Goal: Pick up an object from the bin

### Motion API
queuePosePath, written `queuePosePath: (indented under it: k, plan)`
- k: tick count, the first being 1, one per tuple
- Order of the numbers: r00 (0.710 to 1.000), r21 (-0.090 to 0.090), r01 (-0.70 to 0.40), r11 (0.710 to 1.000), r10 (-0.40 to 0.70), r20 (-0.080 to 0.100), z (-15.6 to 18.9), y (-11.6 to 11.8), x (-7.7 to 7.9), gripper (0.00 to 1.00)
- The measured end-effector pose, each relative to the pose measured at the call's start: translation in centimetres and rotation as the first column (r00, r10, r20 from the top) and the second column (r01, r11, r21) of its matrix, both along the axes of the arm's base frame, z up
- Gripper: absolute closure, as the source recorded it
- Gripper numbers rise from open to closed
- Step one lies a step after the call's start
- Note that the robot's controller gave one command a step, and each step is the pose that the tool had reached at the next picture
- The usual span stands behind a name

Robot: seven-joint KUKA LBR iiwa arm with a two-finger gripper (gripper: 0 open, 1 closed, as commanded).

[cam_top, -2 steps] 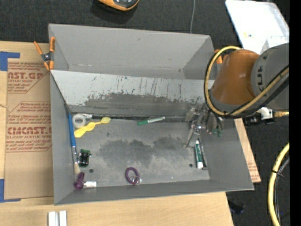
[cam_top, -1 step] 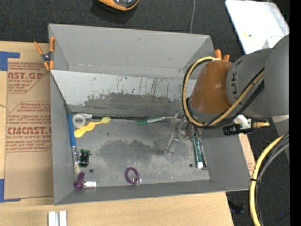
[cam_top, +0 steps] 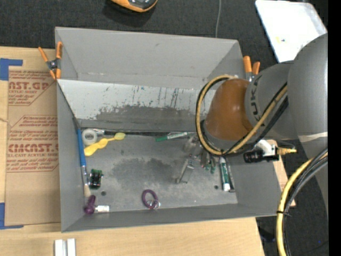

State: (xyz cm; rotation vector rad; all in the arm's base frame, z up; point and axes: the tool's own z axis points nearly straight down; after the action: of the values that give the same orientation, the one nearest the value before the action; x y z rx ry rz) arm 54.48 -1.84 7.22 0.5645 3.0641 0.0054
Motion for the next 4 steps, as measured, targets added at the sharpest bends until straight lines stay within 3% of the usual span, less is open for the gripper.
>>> queuePosePath:
  k: [1,2,3,4]
  plan:
    - [0.993,0.006,0.114,0.993,-0.114,0.0,0.7,-5.7,-1.8,0.0]
    - [0.989,0.006,0.147,0.989,-0.147,0.002,0.2,-2.0,2.9,0.0]
    - [0.969,0.008,0.249,0.968,-0.249,0.0,0.8,-3.9,4.4,0.0]
    - [0.947,0.015,0.321,0.947,-0.321,0.005,-0.3,-8.2,4.3,0.0]
